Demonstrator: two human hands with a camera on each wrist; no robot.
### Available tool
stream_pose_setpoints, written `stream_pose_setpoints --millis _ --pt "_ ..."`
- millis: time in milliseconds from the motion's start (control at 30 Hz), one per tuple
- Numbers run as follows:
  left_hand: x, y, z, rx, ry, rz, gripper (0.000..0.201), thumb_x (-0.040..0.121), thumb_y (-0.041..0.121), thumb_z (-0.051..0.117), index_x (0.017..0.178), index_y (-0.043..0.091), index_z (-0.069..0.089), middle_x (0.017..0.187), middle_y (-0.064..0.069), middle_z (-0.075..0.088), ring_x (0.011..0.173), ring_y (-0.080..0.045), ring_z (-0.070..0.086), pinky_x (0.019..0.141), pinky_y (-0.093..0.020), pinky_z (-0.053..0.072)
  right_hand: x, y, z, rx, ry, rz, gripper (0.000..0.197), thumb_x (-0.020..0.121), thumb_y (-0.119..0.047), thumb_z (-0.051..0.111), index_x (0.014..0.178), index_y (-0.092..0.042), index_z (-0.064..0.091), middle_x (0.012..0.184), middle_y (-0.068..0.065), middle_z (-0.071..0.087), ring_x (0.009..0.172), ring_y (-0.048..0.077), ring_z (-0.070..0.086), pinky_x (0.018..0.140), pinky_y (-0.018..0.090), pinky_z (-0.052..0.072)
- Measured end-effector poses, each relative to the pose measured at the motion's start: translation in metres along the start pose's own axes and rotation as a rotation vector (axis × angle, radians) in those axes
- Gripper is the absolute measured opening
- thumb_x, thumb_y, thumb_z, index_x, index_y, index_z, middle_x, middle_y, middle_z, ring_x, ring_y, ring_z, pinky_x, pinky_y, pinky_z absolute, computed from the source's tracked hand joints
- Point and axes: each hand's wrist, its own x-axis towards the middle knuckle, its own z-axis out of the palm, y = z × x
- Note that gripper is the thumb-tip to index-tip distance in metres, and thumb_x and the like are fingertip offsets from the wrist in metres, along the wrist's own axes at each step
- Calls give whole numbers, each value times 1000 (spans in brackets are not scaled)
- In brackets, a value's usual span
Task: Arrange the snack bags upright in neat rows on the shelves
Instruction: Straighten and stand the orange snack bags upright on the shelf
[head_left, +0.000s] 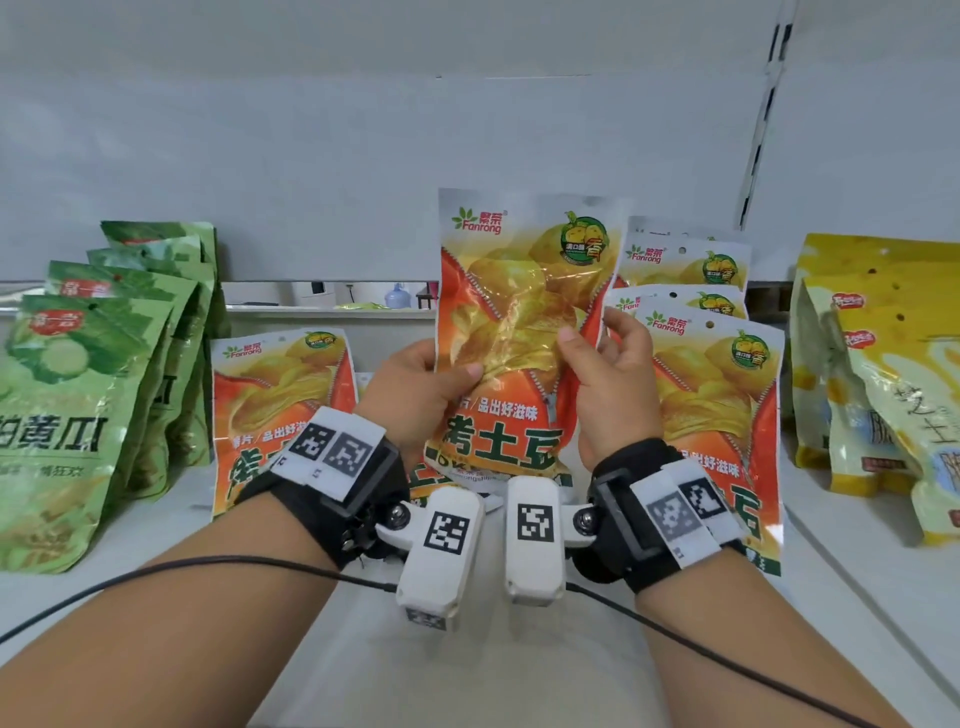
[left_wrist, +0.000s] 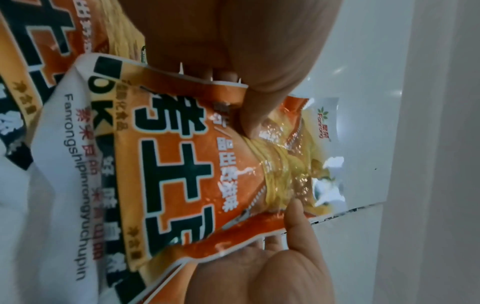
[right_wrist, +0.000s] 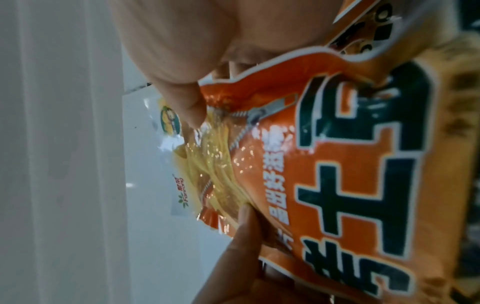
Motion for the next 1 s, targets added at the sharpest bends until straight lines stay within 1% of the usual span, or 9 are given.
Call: stream_pose_setpoints --millis 67,133,233,367,500,600,700,800,1000 --pt "0 3 3 10 50 -5 5 86 10 66 89 14 65 72 -6 73 64 -23 69 62 -39 58 0 -1 -1 -38 71 -20 39 84 -19 67 110 -30 41 112 -2 57 106 18 57 88 32 48" --pt "0 5 6 38 92 -18 4 86 12 67 89 14 65 74 -7 74 67 -26 70 71 -47 59 1 -4 -3 -76 121 -49 43 84 -21 67 113 -29 37 118 1 54 109 18 54 78 22 44" --pt "2 7 11 116 148 -51 11 87 19 67 94 11 64 84 -13 74 79 -33 71 79 -53 56 6 -16 -8 -96 147 -51 42 83 -17 63 113 -29 37 113 -1 52 96 11 54 65 18 39" --pt "2 6 18 237 173 -115 17 87 22 68 94 10 60 101 -19 70 94 -38 67 89 -53 52 16 -35 -27 -211 120 -53 35 84 -15 61 110 -27 41 108 -3 53 87 8 54 67 19 40" --pt "2 2 26 598 265 -148 59 87 16 66 138 9 37 129 -19 55 111 -35 57 81 -32 44 23 -44 -56 -280 121 5 31 84 -17 60 111 -25 47 95 -14 51 84 0 50 67 21 38" --pt "5 2 36 599 327 -95 68 85 16 64 145 13 30 139 -20 43 110 -35 57 89 -37 48 32 -45 -78 -319 175 39 31 84 -15 61 110 -23 48 93 -13 50 82 2 50 76 26 40" --pt "7 1 58 497 234 9 42 87 22 62 128 19 51 126 -6 54 102 -23 56 93 -38 46 41 -43 -97 -438 248 46 41 82 -19 61 121 -21 47 105 -6 51 88 10 51 79 29 38" --pt "7 -3 83 355 67 -14 21 88 22 63 108 20 60 102 -2 63 91 -18 59 83 -33 47 46 -40 -114 -534 320 105 50 77 -24 61 125 -23 46 120 1 52 104 22 52 87 38 44" --pt "3 -15 122 206 -70 -105 30 90 20 61 119 13 59 96 -4 64 89 -17 61 72 -30 46 49 -30 -135 -463 333 205 56 75 -23 64 126 -20 41 119 6 54 107 27 54 96 47 45"
